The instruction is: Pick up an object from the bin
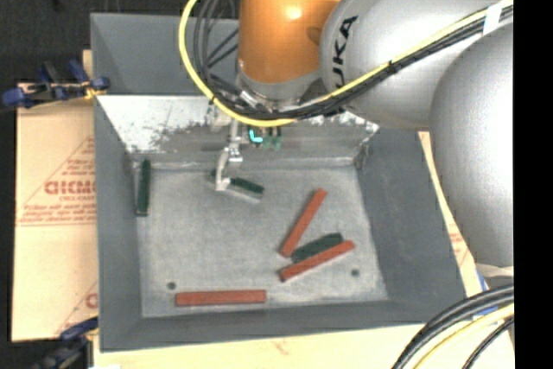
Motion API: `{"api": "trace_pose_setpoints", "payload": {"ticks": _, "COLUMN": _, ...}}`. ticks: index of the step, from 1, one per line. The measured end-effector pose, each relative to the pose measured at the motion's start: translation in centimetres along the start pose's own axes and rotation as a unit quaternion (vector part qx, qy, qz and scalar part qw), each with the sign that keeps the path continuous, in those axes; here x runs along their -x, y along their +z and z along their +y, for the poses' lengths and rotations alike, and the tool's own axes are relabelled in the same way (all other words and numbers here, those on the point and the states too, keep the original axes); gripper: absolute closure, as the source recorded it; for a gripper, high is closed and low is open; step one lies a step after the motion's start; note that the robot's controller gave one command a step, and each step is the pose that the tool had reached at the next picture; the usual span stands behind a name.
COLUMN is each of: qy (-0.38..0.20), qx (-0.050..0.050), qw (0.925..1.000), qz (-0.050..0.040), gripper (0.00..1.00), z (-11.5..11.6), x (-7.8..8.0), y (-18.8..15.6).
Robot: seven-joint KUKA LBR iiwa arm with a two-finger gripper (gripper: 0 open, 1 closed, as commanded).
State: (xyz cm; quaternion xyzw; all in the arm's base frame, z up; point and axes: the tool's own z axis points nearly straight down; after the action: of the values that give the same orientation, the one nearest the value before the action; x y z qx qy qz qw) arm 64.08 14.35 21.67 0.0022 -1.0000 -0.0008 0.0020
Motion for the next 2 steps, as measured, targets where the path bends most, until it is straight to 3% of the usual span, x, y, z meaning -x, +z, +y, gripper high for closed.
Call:
{"api": "trace_pose_setpoints", "payload": {"ticks": 1, "qy": 0.001, "qx": 0.001, "qw": 1.0000, "qz": -0.0043, "gripper": 0.00, "z": -0.1, "x": 0.2, "y": -0.5}}
{"api": "trace_pose_setpoints", "payload": {"ticks": 2, "qy": -0.042, "qx": -0.001, "qw": 0.9991, "qz": -0.0060, "gripper": 0.00, "z": -2.1, "x": -0.9, "y": 4.4}}
